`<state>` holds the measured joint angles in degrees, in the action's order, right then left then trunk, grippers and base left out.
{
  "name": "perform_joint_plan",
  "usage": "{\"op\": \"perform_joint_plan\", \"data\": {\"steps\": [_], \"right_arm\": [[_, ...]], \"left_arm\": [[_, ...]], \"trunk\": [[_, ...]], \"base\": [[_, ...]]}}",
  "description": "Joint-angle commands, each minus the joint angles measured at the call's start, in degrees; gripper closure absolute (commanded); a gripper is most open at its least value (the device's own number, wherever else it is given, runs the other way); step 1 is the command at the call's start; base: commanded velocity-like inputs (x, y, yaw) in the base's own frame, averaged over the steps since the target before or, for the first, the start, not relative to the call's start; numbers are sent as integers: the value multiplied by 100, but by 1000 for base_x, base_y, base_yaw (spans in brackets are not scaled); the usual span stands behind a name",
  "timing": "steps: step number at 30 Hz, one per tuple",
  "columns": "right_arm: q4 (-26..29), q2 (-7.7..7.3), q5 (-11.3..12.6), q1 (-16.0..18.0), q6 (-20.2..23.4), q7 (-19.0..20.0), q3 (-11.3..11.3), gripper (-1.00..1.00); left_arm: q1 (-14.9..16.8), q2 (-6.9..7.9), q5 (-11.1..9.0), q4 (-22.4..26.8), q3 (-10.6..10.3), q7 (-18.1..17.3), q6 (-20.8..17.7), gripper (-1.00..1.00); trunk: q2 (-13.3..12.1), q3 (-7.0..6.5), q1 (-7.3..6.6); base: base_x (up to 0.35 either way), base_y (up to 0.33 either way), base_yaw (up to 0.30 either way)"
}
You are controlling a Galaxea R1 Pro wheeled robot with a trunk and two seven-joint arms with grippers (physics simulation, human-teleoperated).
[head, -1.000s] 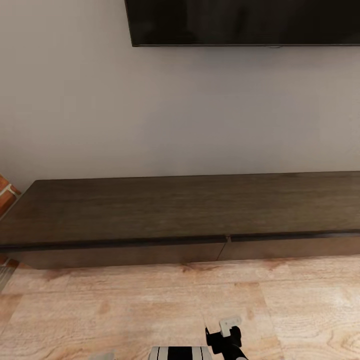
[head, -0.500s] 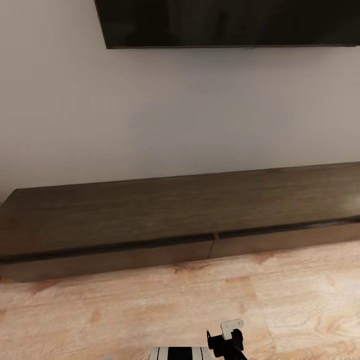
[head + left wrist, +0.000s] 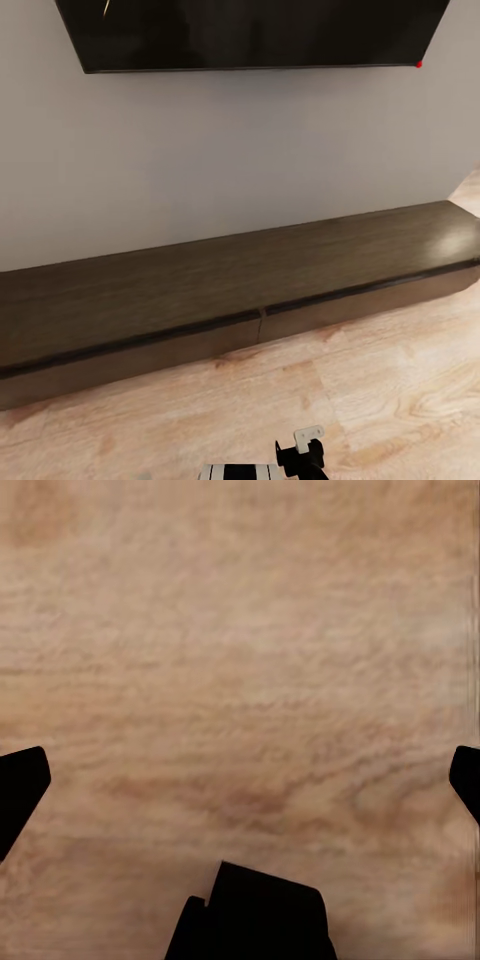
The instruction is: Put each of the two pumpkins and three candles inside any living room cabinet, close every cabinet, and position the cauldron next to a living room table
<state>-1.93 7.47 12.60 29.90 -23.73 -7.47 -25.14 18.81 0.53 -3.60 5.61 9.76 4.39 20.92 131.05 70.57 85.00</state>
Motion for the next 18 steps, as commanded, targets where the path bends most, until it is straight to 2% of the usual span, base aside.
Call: {"op": "perform_joint_plan", "data": {"steps": [1, 12, 18], "right_arm": [[0, 2, -1, -1, 0, 0, 1, -100], [0, 8, 4, -2, 0, 0, 1, -100], [0, 8, 9, -2, 0, -1, 1, -100]], "left_arm": [[0, 0, 0, -3, 0, 0, 0, -100], [0, 8, -8, -7, 0, 0, 0, -100], [0, 7, -9, -7, 2, 0, 0, -100]], "trunk": [[0, -6, 0], [0, -52, 0], [0, -54, 0]], "base": [[0, 0, -265], [0, 0, -259], [0, 0, -46]]}}
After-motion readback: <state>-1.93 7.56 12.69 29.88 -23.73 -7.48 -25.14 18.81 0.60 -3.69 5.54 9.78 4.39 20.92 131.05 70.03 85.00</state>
